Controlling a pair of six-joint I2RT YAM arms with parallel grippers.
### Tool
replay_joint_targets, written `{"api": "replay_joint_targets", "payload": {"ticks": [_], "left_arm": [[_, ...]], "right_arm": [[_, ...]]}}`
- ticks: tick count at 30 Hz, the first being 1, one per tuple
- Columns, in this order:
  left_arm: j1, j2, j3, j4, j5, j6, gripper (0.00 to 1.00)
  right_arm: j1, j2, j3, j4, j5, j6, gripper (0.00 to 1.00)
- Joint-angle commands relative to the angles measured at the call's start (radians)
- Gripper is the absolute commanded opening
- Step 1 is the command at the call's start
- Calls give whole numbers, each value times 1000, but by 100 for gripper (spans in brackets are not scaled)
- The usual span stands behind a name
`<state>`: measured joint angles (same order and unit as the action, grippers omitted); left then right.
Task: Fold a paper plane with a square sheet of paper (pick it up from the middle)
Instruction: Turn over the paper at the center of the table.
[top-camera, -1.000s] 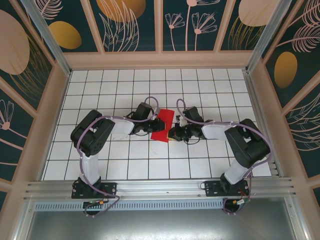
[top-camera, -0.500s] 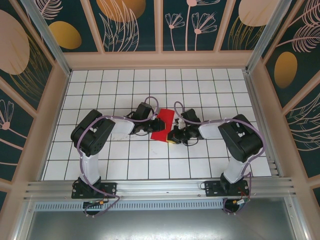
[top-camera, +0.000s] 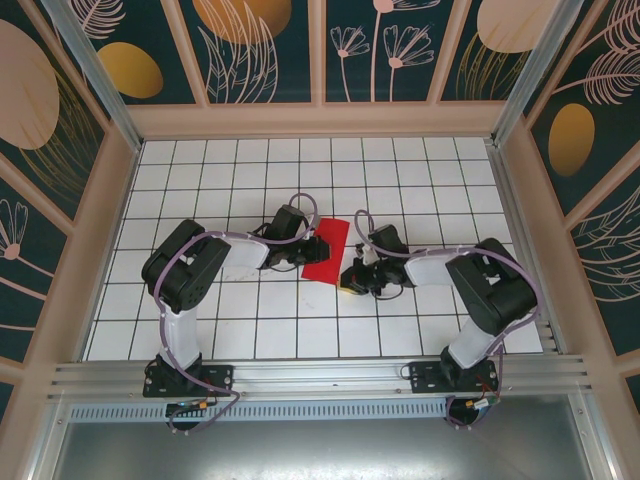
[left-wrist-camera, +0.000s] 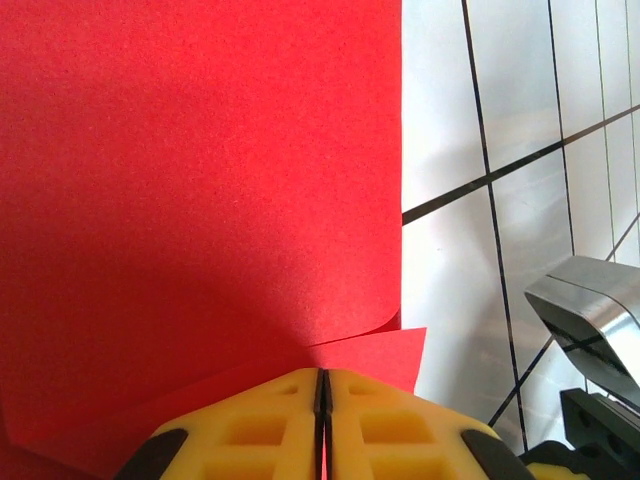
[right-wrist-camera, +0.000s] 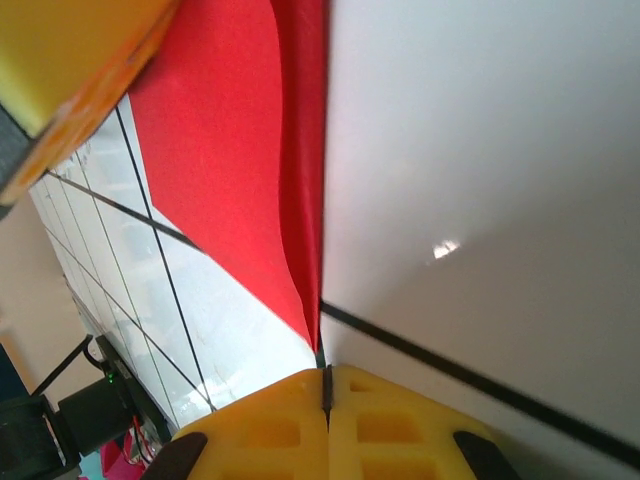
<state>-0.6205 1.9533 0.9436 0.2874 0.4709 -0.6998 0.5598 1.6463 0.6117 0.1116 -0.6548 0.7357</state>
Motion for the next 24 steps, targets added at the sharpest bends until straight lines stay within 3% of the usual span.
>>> {"api": "replay_joint_targets", "payload": {"ticks": [1, 4, 8, 24], "left_arm": [[3, 17, 0, -15, -11, 2, 15], [3, -6, 1, 13, 27, -9, 17], [3, -40, 22, -7, 11, -9, 22], [5, -50, 23, -69, -87, 7, 25]], "right_arm": [[-6, -91, -5, -61, 58, -6, 9], [-66, -111, 12, -62, 120, -4, 23], [-89, -56, 43, 34, 90, 31, 37], [-88, 108, 126, 132, 46, 58, 38]]}}
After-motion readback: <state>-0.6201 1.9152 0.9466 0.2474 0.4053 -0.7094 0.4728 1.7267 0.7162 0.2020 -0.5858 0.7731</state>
